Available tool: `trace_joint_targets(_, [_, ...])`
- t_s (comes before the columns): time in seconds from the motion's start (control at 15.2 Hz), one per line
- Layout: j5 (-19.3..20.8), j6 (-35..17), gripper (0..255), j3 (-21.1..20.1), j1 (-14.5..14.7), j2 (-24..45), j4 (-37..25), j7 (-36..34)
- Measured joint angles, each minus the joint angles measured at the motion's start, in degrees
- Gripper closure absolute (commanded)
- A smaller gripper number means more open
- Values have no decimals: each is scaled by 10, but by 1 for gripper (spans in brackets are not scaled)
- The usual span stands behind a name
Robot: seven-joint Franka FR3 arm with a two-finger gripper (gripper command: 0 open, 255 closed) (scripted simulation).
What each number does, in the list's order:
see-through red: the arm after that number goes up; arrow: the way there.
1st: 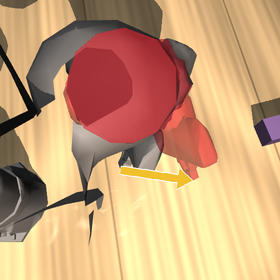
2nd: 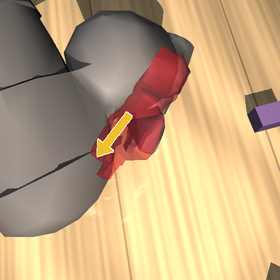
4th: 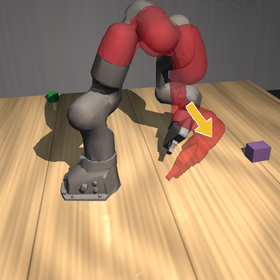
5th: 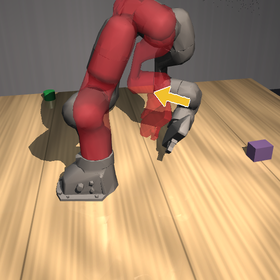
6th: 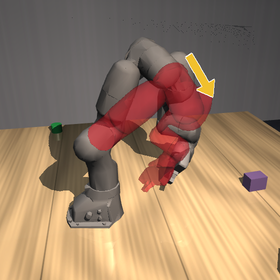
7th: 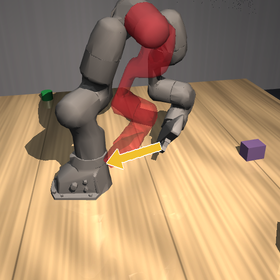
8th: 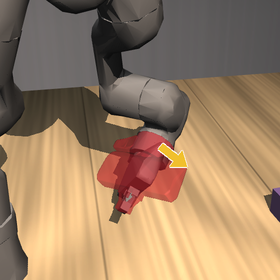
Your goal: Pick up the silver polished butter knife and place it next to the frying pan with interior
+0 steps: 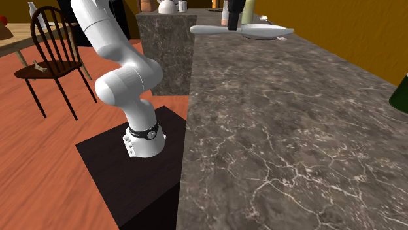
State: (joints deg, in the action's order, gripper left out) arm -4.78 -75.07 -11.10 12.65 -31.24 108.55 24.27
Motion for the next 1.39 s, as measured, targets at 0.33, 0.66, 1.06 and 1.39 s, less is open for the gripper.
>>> trace_joint_targets(0.33, [-36, 14, 255, -43, 18, -44, 24, -58])
trace_joint_targets(0.66, [-78, 34, 255, -94, 35, -71, 21, -127])
trace_joint_targets(1.06, [-129, 48, 255, -154, 51, -95, 15, -206])
trace_joint_targets(1.39, [-169, 55, 255, -213, 55, -91, -16, -276])
